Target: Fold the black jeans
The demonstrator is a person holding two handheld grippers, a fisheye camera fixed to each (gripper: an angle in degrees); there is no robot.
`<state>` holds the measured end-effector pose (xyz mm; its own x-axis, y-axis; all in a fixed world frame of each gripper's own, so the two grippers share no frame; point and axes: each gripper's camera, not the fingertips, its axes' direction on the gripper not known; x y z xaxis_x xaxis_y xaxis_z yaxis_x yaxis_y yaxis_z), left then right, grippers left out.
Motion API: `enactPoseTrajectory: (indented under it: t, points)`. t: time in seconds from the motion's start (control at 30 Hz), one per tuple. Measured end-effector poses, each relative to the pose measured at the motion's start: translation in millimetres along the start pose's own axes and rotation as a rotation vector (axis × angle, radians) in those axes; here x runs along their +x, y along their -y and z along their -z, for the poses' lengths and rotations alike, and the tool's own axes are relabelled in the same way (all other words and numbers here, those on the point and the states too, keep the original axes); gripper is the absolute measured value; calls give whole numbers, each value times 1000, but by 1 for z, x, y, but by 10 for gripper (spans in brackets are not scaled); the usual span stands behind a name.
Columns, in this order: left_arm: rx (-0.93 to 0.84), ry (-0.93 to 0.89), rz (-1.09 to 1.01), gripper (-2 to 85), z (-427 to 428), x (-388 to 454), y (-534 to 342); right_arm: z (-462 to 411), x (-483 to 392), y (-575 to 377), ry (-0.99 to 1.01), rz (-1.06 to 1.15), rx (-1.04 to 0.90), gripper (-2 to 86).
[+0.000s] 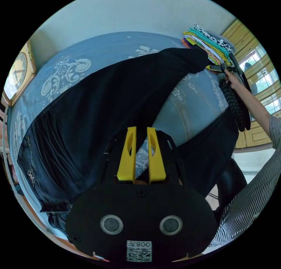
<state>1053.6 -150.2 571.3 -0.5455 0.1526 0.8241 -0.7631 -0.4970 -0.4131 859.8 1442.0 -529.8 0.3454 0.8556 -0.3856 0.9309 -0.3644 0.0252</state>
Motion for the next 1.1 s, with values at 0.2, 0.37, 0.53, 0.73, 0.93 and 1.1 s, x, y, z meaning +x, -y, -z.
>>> enactPoseTrajectory:
  t: [0.2,0.37,0.53,0.73,0.93,1.1]
  points:
    - [16,1,8,68,-1,-10,8,-11,-1,28,10,-9,63,106]
    - [31,-23,23,64,0,-25,13,-17,0,51,113,54,50,110]
    - [38,-23,23,58,2,-37,16,-27,-2,75,93,47,22,92]
    - [28,13,15,32,7,-51,22,-18,-15,104,78,68,-35,40]
    - [178,22,58,25,46,-74,15,56,-32,125,127,117,101,28]
    - [240,-32,5,24,75,-88,-2,121,-34,112,153,174,128,23]
